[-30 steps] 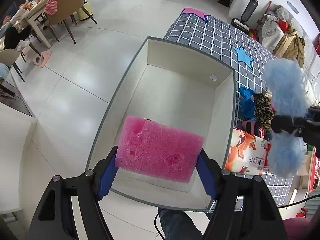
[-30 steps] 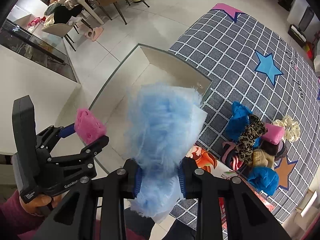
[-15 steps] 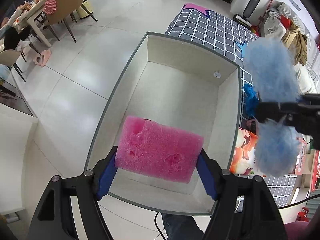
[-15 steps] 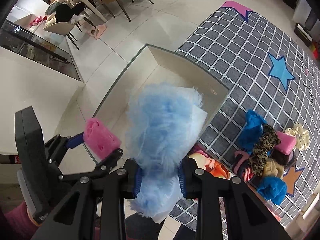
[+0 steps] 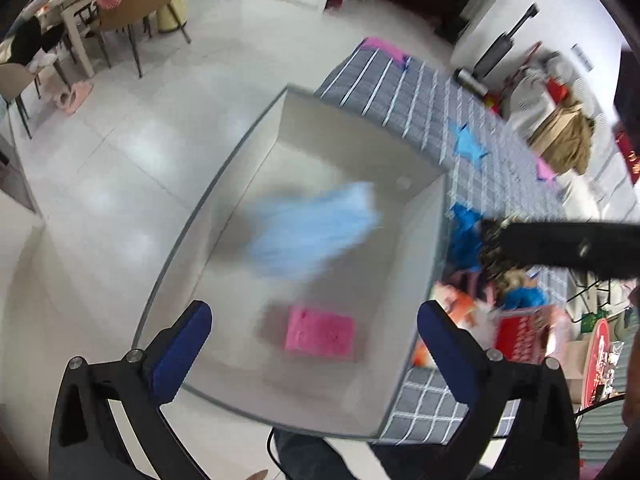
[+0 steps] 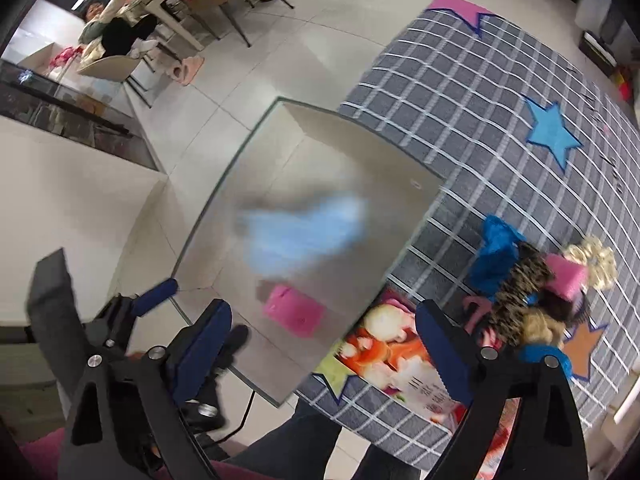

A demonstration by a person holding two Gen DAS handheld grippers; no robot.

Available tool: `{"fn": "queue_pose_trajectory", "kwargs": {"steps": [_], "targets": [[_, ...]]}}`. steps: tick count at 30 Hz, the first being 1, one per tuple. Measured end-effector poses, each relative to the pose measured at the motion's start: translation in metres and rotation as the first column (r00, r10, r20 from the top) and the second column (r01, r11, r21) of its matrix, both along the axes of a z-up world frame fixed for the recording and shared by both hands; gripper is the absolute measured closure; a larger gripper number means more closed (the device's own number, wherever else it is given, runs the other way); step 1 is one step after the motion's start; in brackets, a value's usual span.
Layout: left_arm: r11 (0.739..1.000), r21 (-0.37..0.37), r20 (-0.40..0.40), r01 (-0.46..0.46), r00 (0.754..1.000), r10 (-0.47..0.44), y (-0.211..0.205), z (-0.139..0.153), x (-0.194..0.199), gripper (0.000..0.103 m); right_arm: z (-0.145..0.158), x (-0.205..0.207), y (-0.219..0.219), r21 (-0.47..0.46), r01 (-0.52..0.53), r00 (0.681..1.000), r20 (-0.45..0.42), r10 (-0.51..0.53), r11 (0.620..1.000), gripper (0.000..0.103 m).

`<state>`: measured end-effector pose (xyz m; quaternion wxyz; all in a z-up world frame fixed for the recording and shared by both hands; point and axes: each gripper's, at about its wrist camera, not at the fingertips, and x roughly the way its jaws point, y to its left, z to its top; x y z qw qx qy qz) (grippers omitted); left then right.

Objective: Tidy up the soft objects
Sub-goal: 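Open both tools to drop the sponge and plush into the box, then grasp the leopard-print cloth with the left tool while the right tool grasps the knitted hat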

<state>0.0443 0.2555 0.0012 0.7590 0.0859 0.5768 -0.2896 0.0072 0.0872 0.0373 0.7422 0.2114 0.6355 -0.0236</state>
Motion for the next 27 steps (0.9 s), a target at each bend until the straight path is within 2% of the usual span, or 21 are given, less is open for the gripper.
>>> {"fn": "queue_pose_trajectory", "kwargs": {"steps": [2,6,7,8,11,14,16,18,21,23,27], "targets": [[0.999,-0.012,0.021,0.036,0.999,-0.036,-0.010,0.009,-0.002,0.000,0.008,-0.012,-0.013,0.002,0.035,0.999,-0.008,-0.035,0.999,0.009],[0.991,0.000,0.013,0.137,0.991,-0.137,-0.049,0.018,-0.004,0.000,0.039,-0.058,-0.065,-0.023,0.154,0.988,0.018,-0.153,0.988,0.008],[0.986,0.002,0.005,0.169,0.986,-0.169,-0.063,0.019,-0.006,0.000,0.045,-0.070,-0.081,-0.037,0.188,0.982,0.022,-0.188,0.981,0.004],[0.979,0.002,-0.002,0.203,0.979,-0.203,-0.078,0.020,-0.009,0.000,0.050,-0.087,-0.103,-0.056,0.242,0.970,0.024,-0.241,0.969,0.000],[0.954,0.036,-0.023,0.297,0.955,-0.296,-0.120,0.017,-0.018,0.000,0.048,-0.130,-0.162,-0.093,0.384,0.923,0.007,-0.386,0.918,0.000],[0.912,0.104,-0.050,0.397,0.918,-0.394,-0.171,0.005,-0.032,0.000,0.022,-0.164,-0.206,-0.086,0.495,0.865,-0.049,-0.500,0.865,0.000],[0.888,0.138,-0.083,0.439,0.898,-0.432,-0.200,-0.007,-0.038,0.000,-0.011,-0.184,-0.228,-0.080,0.544,0.827,-0.116,-0.550,0.835,0.000],[0.861,0.160,-0.146,0.484,0.874,-0.464,-0.229,-0.023,-0.041,0.000,-0.042,-0.194,-0.241,-0.072,0.566,0.804,-0.173,-0.569,0.821,0.000],[0.834,0.182,-0.232,0.521,0.847,-0.478,-0.263,-0.049,-0.045,0.000,-0.077,-0.195,-0.252,-0.031,0.567,0.803,-0.198,-0.561,0.823,0.000],[0.811,0.224,-0.266,0.541,0.834,-0.483,-0.282,-0.067,-0.049,0.000,-0.096,-0.188,-0.254,0.004,0.551,0.817,-0.202,-0.539,0.834,0.000],[0.748,0.318,-0.301,0.582,0.810,-0.503,-0.304,-0.096,-0.057,0.003,-0.136,-0.162,-0.257,0.064,0.499,0.855,-0.200,-0.479,0.864,0.000]]}}
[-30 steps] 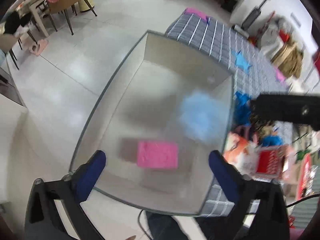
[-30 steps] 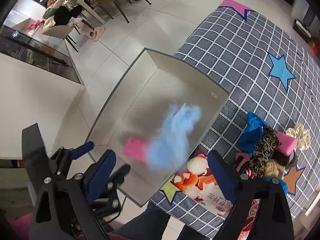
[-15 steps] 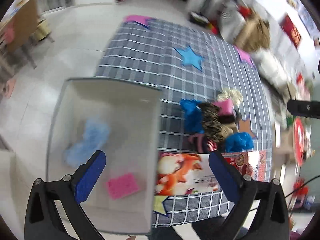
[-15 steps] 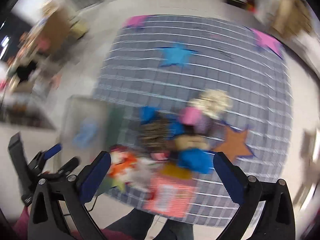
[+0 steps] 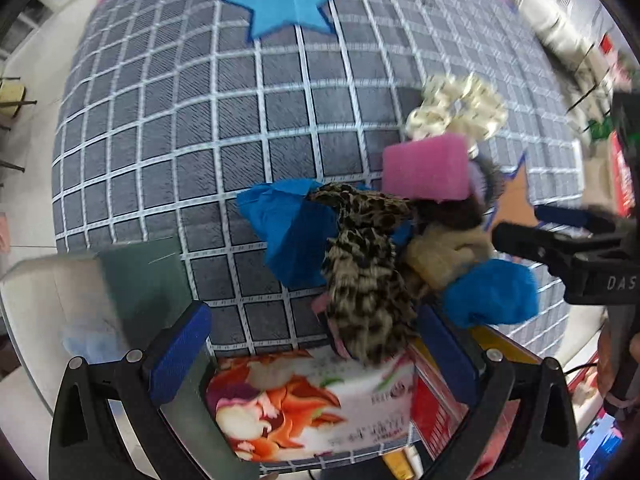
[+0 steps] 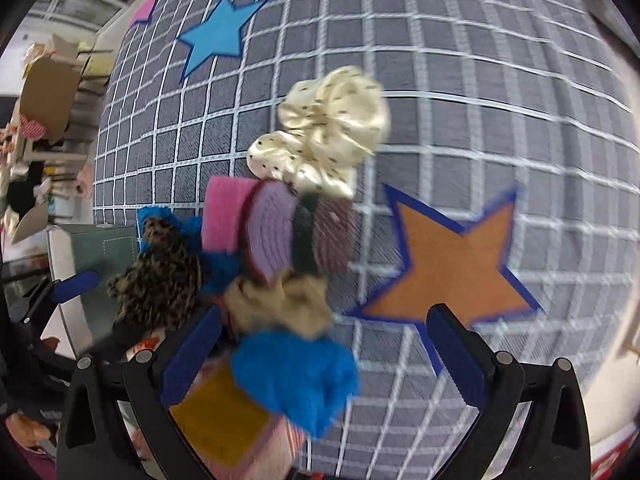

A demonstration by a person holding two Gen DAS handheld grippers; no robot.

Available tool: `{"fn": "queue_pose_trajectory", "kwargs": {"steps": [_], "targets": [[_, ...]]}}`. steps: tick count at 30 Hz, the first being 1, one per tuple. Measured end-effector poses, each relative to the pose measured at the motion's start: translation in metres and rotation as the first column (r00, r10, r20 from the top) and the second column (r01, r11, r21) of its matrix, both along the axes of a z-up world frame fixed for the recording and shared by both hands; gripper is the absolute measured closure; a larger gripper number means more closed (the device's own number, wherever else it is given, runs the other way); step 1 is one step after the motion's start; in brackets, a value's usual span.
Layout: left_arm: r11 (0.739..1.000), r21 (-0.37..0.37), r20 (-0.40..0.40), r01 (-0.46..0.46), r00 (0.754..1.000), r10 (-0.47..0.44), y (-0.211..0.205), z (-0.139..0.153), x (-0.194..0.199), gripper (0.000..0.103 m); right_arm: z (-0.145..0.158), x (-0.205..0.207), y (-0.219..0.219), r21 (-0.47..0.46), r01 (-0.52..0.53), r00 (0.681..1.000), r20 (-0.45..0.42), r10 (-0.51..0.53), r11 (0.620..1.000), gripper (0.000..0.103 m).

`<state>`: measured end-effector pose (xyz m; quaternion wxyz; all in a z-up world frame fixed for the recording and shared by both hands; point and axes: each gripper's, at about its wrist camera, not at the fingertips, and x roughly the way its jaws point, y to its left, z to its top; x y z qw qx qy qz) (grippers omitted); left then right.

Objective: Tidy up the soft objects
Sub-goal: 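Grasp the leopard-print cloth with the left tool while the right tool grasps the knitted hat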

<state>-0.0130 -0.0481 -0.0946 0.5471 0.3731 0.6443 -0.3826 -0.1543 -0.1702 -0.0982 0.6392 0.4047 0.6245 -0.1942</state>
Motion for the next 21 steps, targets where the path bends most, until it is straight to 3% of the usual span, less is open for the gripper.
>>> {"fn": "queue_pose_trajectory", "kwargs": {"steps": [6,7,8,11,21], "targets": [[0.994,0.102,-0.039,0.031,0.999,-0.028,-0.013,-0.033,-0.011,0.043,-0.035,0.031,-0.005,0.024,-0.061,0.998,0.034,0.060,0.998,0.003],[0.995,0.092,-0.075,0.025,0.997,-0.018,-0.014,-0.035,-0.012,0.060,-0.037,0.031,-0.006,0.026,-0.059,0.998,0.037,0.058,0.998,0.011],[0.997,0.080,-0.094,0.020,0.996,-0.013,-0.015,-0.034,-0.014,0.072,-0.038,0.032,-0.006,0.030,-0.056,0.998,0.039,0.055,0.998,0.038],[0.998,0.036,-0.055,0.052,0.997,-0.050,-0.021,-0.026,-0.024,0.081,-0.038,0.028,-0.010,0.046,-0.029,0.997,0.067,0.026,0.999,0.043],[0.987,-0.161,0.046,-0.010,0.999,0.018,0.010,0.042,-0.019,0.083,0.011,-0.031,-0.023,0.016,0.100,0.981,0.167,-0.101,0.995,0.043]]}}
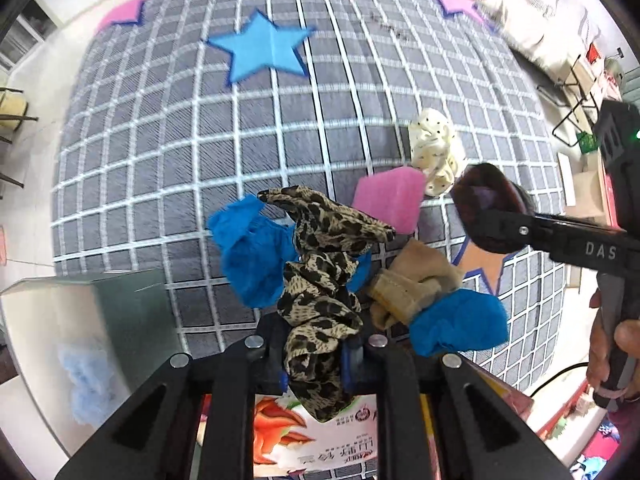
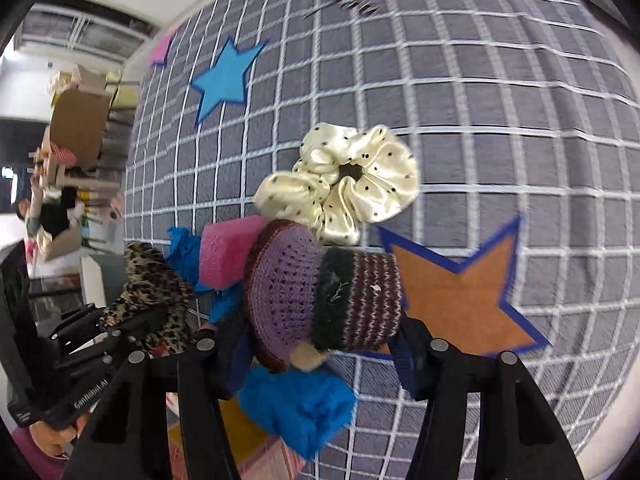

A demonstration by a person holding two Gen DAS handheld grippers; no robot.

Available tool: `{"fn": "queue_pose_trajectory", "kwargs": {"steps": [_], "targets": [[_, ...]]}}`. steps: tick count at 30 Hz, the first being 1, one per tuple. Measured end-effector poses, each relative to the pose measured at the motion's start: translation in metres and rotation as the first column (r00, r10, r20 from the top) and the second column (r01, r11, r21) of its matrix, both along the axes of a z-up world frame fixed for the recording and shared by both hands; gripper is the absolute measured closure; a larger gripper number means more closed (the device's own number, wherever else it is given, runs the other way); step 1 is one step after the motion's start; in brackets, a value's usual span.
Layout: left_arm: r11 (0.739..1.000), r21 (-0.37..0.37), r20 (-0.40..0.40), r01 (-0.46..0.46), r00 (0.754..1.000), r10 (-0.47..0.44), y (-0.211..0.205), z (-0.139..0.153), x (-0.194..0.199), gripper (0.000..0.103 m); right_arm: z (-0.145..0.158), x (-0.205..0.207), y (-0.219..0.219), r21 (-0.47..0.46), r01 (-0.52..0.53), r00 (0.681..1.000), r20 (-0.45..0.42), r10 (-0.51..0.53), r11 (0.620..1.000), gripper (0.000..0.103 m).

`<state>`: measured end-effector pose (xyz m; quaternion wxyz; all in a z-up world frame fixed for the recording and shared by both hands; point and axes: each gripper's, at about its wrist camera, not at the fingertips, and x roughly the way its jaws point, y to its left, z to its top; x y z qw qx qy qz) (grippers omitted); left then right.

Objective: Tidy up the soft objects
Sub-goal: 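Grasp the leopard-print cloth with the left tool while the right tool grasps the knitted hat, then carry the leopard cloth and knitted hat over the white box with both tools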

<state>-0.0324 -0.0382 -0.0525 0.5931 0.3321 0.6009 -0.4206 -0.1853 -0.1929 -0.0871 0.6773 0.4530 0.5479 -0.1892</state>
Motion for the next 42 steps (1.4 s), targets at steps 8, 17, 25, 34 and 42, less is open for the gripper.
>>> {"fn": "queue_pose_trajectory", "kwargs": {"steps": [8,17,25,34,42], "targets": [[0.997,-0.072,0.077,0.009,0.997,-0.003,0.030,0.052,-0.011,0.083,0.045,-0.037,0.013,-0.042,0.064,0.998,0.025,-0.063,0.997,0.043],[0.994,-0.108,0.095,0.008,0.996,0.002,0.086,0.077,-0.043,0.083,0.109,-0.036,0.069,-0.097,0.023,0.995,0.099,-0.013,0.995,0.043],[0.987,-0.158,0.139,-0.026,0.989,0.048,0.126,0.098,-0.040,0.083,0.144,-0.016,0.121,-0.134,-0.054,0.990,0.121,0.070,0.989,0.043],[0.978,-0.182,0.169,-0.098,0.977,0.129,0.170,0.107,-0.022,0.083,0.154,0.024,0.173,-0.158,-0.180,0.974,0.110,0.198,0.971,0.043],[0.966,-0.205,0.160,-0.161,0.968,0.195,0.196,0.108,-0.009,0.083,0.152,0.048,0.206,-0.174,-0.277,0.952,0.081,0.294,0.945,0.043]]}}
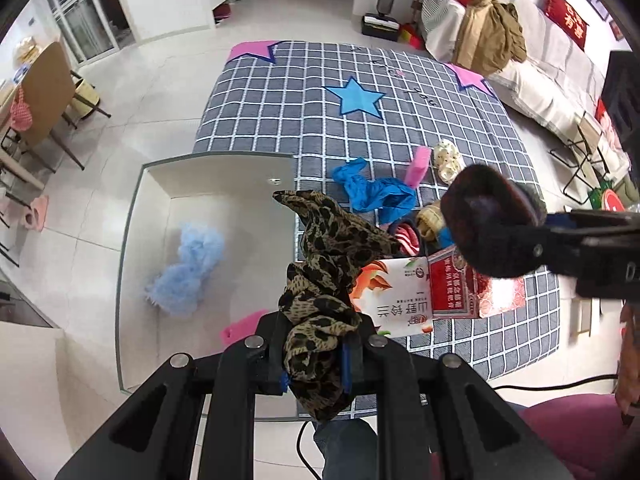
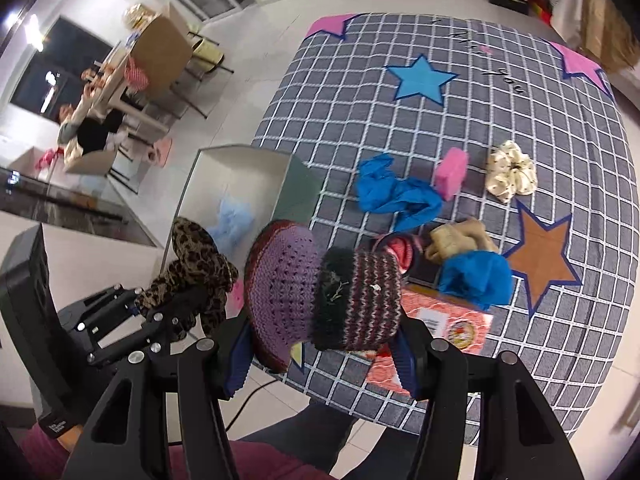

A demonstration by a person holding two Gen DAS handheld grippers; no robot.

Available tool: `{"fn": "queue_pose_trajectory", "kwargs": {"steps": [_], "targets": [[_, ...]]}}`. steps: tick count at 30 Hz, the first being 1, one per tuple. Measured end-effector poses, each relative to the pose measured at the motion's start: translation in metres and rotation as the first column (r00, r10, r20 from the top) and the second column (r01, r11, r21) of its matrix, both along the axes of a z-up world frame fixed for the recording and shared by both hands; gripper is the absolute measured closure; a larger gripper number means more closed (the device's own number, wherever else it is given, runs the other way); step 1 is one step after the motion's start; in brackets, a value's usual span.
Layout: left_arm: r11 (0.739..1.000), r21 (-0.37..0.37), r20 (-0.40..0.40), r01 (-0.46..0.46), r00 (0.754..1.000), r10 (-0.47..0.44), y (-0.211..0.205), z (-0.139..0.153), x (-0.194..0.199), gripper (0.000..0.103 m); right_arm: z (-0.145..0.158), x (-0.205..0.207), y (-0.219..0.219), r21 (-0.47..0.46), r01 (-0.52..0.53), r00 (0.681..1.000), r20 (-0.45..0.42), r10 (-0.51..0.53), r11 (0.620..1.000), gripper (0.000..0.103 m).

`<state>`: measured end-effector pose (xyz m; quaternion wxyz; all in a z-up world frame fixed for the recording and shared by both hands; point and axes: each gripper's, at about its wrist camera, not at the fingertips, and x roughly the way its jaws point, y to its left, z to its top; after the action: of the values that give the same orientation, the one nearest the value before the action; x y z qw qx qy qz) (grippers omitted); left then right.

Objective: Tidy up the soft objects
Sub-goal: 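Carry the leopard cloth and knitted hat over the white box with both tools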

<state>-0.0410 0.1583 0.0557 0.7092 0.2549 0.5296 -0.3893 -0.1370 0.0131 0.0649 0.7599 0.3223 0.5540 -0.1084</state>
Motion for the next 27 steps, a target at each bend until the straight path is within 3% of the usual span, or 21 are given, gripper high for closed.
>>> {"fn": "queue_pose_trajectory", "kwargs": {"steps": [11,27], "targets": [[0.996,-0.017,-0.018,-0.090,0.996,0.090,0.029,-0.002,0.014,0.083,-0.003,0.021,0.027,-0.016,-0.086,0.996,-0.026,0.085,0.996,0.043],[0.994,-0.024,-0.019,-0.110,0.994,0.109,0.044,-0.001,0.021,0.083,-0.007,0.035,0.038,-0.019,-0.118,0.992,-0.042,0.117,0.993,0.043]]}}
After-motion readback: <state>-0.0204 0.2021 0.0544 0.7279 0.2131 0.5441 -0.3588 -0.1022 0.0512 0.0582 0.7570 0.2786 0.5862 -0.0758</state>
